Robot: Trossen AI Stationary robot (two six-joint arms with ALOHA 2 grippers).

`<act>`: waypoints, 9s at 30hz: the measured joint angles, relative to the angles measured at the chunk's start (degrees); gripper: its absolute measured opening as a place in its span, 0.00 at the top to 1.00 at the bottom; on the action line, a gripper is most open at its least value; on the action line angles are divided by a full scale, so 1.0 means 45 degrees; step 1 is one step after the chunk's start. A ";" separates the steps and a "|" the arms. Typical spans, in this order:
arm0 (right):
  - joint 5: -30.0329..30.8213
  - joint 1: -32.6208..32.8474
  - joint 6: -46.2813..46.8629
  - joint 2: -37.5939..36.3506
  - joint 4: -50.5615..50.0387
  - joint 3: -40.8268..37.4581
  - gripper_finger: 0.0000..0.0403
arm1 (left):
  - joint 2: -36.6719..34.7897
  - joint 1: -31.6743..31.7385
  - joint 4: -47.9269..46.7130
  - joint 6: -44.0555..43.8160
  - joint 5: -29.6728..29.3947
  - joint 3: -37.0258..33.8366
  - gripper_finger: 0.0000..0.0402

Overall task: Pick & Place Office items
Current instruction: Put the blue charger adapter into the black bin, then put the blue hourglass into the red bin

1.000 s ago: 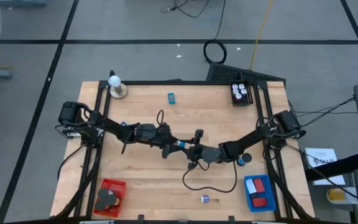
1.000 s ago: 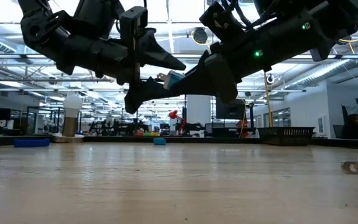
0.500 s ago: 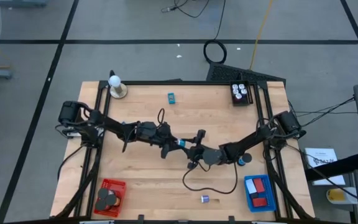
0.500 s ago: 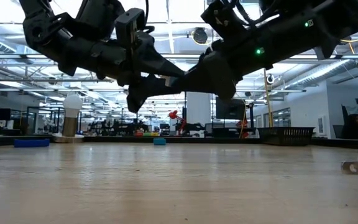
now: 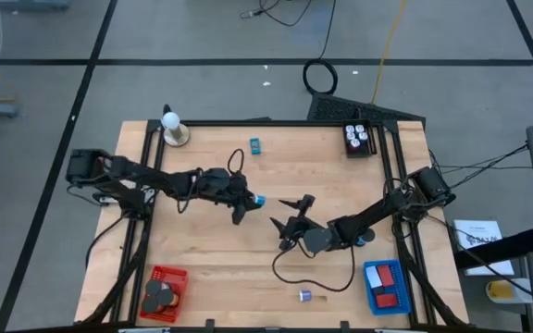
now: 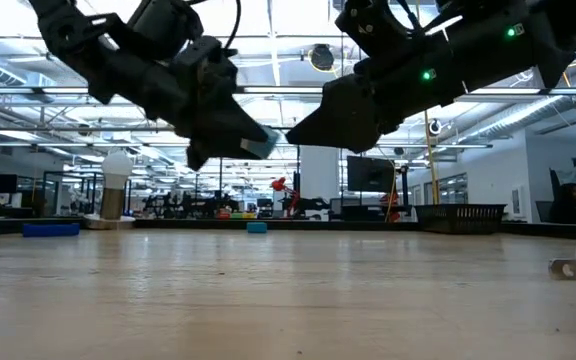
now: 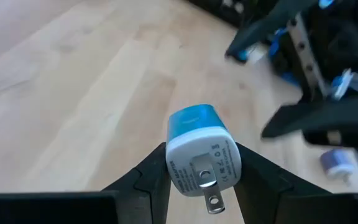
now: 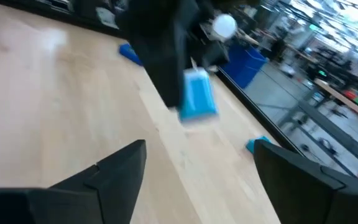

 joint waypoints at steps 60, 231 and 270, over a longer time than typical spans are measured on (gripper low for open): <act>-0.6269 -0.3845 0.8009 -0.3244 -0.9449 0.1161 0.89 | -0.1241 -0.0240 0.5058 0.6031 -0.0691 -0.4396 0.85; -0.8592 0.4886 2.3811 -0.5843 -2.5611 0.1838 0.21 | -0.1253 -0.0299 0.7377 0.5689 -0.1044 -0.6562 0.90; -1.0153 -0.0917 0.5530 0.1674 -1.5125 0.8876 0.52 | -0.1253 -0.2685 0.7075 0.1971 -0.5393 -0.6562 0.90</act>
